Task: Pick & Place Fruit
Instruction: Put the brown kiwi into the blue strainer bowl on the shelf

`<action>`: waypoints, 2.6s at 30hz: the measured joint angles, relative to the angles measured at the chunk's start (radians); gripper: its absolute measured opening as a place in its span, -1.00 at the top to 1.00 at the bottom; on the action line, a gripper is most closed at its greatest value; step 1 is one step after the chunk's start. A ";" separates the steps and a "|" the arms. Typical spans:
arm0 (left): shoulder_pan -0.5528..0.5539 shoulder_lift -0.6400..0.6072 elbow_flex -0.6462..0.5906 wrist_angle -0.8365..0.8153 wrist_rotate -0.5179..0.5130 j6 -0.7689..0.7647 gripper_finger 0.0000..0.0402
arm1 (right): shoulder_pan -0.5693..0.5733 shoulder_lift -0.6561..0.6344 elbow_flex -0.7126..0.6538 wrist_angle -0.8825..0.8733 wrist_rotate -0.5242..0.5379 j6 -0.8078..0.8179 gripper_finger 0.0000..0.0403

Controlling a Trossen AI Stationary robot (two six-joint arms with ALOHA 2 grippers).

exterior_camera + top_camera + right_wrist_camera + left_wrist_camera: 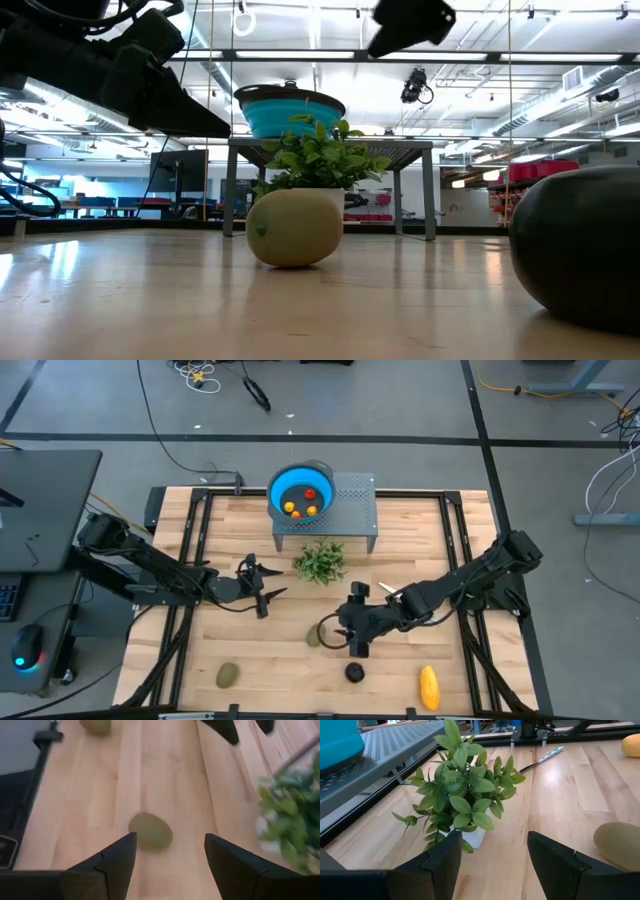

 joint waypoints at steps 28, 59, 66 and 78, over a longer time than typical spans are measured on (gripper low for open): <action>0.000 0.000 0.000 -0.009 -0.005 0.005 -0.16 | -0.064 0.225 -0.189 0.674 -0.116 -0.319 -0.49; 0.000 0.000 0.000 -0.020 -0.010 -0.003 -0.16 | -0.089 0.390 -0.186 0.733 -0.199 -0.285 -0.49; 0.000 0.000 0.000 -0.020 -0.010 -0.003 -0.16 | -0.092 0.395 -0.189 0.684 -0.189 -0.310 -0.49; 0.000 0.000 0.000 -0.020 -0.010 -0.003 -0.16 | -0.091 0.394 -0.190 0.703 -0.105 -0.296 -0.39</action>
